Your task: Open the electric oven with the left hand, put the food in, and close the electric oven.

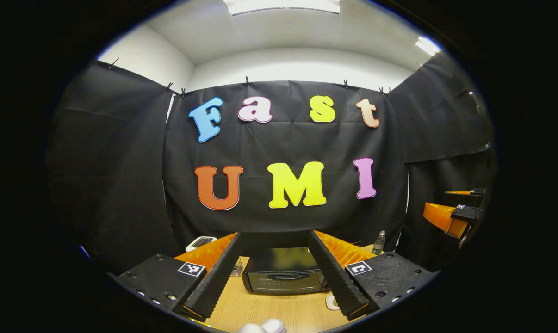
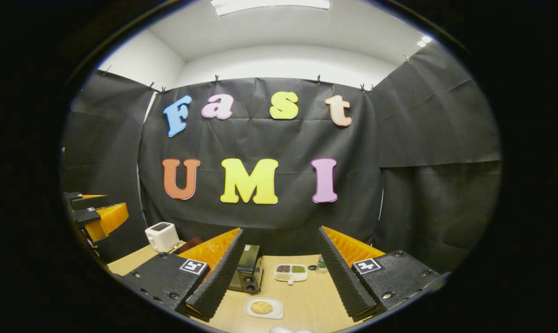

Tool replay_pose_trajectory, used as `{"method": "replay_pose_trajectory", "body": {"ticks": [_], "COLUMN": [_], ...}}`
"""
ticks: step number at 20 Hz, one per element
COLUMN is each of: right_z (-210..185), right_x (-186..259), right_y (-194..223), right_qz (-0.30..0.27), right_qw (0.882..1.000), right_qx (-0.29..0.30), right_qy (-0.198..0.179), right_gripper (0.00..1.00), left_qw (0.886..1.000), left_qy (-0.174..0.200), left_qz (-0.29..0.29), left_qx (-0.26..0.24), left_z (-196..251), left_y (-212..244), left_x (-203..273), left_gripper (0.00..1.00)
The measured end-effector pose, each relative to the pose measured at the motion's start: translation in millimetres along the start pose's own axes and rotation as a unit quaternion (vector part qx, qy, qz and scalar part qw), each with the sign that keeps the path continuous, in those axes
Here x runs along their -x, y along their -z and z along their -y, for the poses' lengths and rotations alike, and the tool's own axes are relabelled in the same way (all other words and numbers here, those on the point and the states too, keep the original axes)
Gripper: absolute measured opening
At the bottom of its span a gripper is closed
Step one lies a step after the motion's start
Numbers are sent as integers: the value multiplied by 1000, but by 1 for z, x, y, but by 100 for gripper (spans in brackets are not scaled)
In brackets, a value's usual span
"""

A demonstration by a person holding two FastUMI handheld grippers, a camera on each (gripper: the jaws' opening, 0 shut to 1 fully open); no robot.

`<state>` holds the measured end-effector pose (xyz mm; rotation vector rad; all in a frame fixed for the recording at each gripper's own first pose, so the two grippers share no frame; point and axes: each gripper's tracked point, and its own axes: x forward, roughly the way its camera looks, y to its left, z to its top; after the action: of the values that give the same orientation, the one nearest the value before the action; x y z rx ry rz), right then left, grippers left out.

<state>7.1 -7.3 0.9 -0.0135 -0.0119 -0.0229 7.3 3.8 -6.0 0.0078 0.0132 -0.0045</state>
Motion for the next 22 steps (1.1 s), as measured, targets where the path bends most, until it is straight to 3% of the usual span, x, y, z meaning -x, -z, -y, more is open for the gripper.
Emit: {"method": "replay_pose_trajectory", "body": {"ticks": [6, 12, 22], "right_z": [8, 17, 33], "right_x": [-1, -1, -13], "right_y": [-9, -11, -11], "right_qz": [11, 11, -4], "right_qw": [1000, 1000, 999], "right_qx": [-1, 1, 22], "right_qy": [8, 13, 39], "right_gripper": [99, 99, 99], "left_qw": [1000, 1000, 997], "left_qy": [-8, 4, 15], "left_qz": [-3, -17, -80], "left_qx": [-9, 10, 11], "left_z": [0, 19, 45], "left_y": [33, 106, 235], "left_x": [-12, -40, -131], "left_gripper": [95, 95, 95]}}
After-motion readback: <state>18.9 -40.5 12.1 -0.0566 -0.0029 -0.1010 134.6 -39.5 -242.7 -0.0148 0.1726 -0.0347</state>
